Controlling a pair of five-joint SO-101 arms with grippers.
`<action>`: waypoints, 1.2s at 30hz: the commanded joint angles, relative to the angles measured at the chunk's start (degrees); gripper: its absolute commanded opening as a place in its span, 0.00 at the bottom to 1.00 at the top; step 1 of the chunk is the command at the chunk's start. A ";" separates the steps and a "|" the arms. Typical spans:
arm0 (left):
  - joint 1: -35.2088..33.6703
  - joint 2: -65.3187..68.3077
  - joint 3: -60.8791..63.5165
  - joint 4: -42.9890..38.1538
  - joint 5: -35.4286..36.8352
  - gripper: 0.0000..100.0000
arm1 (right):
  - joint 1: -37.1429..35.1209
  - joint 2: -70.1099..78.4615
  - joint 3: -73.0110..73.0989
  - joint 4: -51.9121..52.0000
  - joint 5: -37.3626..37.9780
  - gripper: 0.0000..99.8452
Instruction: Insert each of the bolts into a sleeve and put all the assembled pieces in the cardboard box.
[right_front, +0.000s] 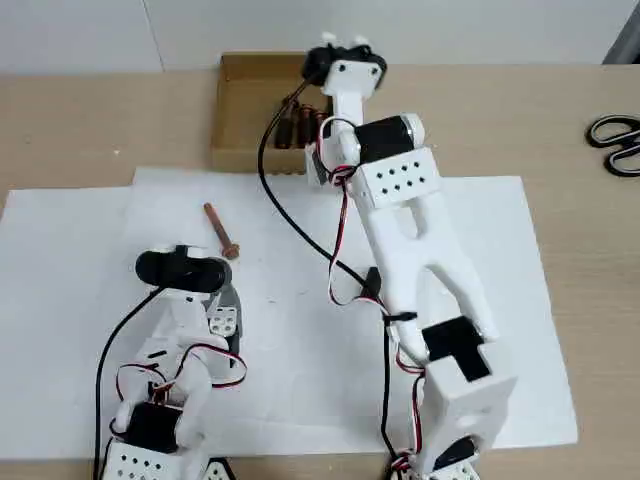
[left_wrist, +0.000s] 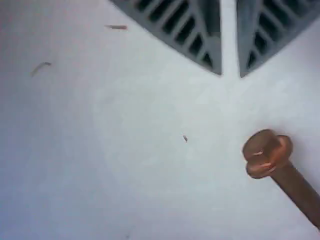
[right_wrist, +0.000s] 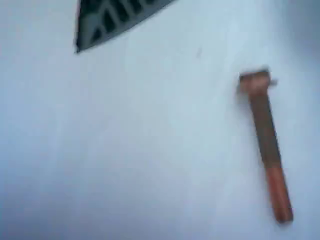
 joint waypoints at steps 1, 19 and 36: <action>-0.44 -0.53 -0.13 -1.41 0.18 0.01 | -0.04 -4.53 -2.55 7.69 -4.84 0.22; -0.44 -0.53 -0.13 -1.41 0.18 0.01 | -0.92 -10.86 20.57 7.96 -14.33 0.22; -0.44 -0.53 -0.13 -1.41 0.18 0.01 | -0.66 -10.51 34.81 -7.96 -13.98 0.22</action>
